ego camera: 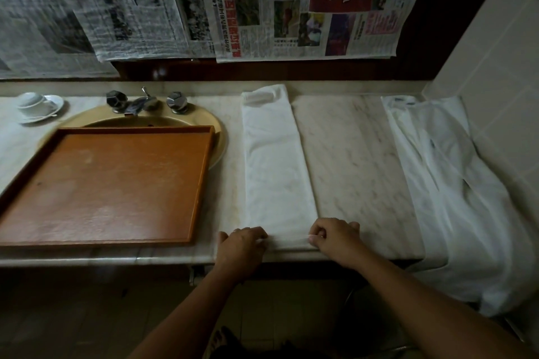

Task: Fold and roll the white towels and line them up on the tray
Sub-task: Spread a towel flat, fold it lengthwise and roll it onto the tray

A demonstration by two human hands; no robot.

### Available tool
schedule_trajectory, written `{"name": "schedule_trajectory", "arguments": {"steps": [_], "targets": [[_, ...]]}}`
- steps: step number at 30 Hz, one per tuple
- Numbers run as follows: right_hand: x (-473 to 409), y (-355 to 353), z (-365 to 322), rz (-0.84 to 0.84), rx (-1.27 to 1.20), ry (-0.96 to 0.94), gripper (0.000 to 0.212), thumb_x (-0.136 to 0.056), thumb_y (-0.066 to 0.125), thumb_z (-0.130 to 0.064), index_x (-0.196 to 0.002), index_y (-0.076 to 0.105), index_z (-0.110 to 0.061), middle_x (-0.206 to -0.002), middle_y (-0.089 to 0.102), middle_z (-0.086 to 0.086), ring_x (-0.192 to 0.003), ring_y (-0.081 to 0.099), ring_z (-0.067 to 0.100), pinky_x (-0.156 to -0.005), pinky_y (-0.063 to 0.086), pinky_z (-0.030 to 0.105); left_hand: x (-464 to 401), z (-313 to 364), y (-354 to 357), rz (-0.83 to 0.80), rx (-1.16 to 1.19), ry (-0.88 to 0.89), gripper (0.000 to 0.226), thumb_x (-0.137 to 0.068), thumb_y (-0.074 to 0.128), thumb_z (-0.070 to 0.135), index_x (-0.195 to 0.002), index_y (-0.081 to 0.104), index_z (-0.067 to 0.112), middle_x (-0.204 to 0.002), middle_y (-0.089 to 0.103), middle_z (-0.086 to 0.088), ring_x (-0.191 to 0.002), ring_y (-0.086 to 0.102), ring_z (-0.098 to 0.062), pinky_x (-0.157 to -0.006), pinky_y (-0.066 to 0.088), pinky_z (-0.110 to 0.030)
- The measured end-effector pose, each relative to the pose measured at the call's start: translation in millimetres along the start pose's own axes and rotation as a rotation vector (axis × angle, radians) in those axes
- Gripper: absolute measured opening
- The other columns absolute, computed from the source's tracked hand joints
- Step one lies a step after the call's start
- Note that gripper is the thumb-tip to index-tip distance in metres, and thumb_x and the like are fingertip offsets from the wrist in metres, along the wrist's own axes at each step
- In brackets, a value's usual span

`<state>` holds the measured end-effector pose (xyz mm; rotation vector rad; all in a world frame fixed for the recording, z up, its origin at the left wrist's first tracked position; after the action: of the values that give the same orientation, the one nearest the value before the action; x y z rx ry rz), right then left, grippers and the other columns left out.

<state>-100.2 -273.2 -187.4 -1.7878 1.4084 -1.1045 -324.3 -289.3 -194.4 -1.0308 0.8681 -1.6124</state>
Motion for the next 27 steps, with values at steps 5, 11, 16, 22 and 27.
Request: {"name": "schedule_trajectory", "arguments": {"steps": [5, 11, 16, 22, 27], "targets": [[4.4, 0.9, -11.9, 0.18, 0.314, -0.197, 0.012, -0.086, 0.066, -0.037, -0.091, 0.057, -0.03, -0.099, 0.055, -0.011, -0.097, 0.05, 0.017, -0.078, 0.025, 0.037, 3.7, 7.6, -9.2, 0.155, -0.126, 0.032, 0.026, -0.093, 0.059, 0.048, -0.114, 0.058, 0.032, -0.104, 0.065, 0.006, -0.101, 0.061, -0.017, -0.097, 0.032, -0.042], [33.8, 24.2, -18.9, 0.244, 0.562, -0.589, 0.03, -0.068, 0.05, -0.011, -0.092, 0.066, -0.019, -0.096, 0.06, 0.0, -0.087, 0.057, 0.024, -0.073, 0.037, 0.038, 23.3, 22.9, 8.1, 0.309, -0.397, 0.415, 0.032, -0.062, 0.086, 0.022, -0.087, 0.066, 0.023, -0.088, 0.064, 0.0, -0.082, 0.063, -0.026, -0.076, 0.049, -0.044], [41.1, 27.2, 6.7, 0.148, 0.344, -0.432, 0.04, -0.075, 0.073, -0.048, -0.109, 0.06, -0.031, -0.116, 0.053, -0.012, -0.101, 0.049, 0.014, -0.079, 0.031, 0.034, 33.1, 12.3, 15.0, 0.344, -0.394, 0.491, 0.027, -0.082, 0.071, 0.036, -0.104, 0.065, 0.022, -0.103, 0.065, 0.0, -0.09, 0.062, -0.025, -0.079, 0.043, -0.042], [39.6, 22.6, 2.6, 0.134, 0.23, -0.351, 0.025, -0.077, 0.076, -0.03, -0.095, 0.058, -0.033, -0.1, 0.055, -0.018, -0.094, 0.047, 0.01, -0.078, 0.026, 0.029, 37.2, 15.4, 12.7, 0.267, -0.364, 0.446, 0.033, -0.071, 0.077, 0.02, -0.102, 0.067, 0.026, -0.098, 0.067, 0.004, -0.087, 0.063, -0.022, -0.08, 0.037, -0.041], [24.3, 12.4, 3.4, 0.073, 0.162, -0.261, 0.01, -0.093, 0.057, -0.031, -0.101, 0.064, -0.033, -0.096, 0.05, -0.024, -0.103, 0.044, 0.007, -0.081, 0.02, 0.031, 29.5, 11.6, -2.2, 0.161, -0.233, 0.165, 0.023, -0.084, 0.071, 0.04, -0.107, 0.067, 0.04, -0.116, 0.058, 0.008, -0.114, 0.05, -0.025, -0.087, 0.039, -0.043]]}}
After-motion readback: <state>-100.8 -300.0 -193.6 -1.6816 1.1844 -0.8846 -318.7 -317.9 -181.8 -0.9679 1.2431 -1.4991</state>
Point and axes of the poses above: each hand's wrist, its own x-axis away from the middle knuckle, its own y-axis out of the palm, z = x × y, the point moved 6 cm from there along -x, towards the middle knuckle
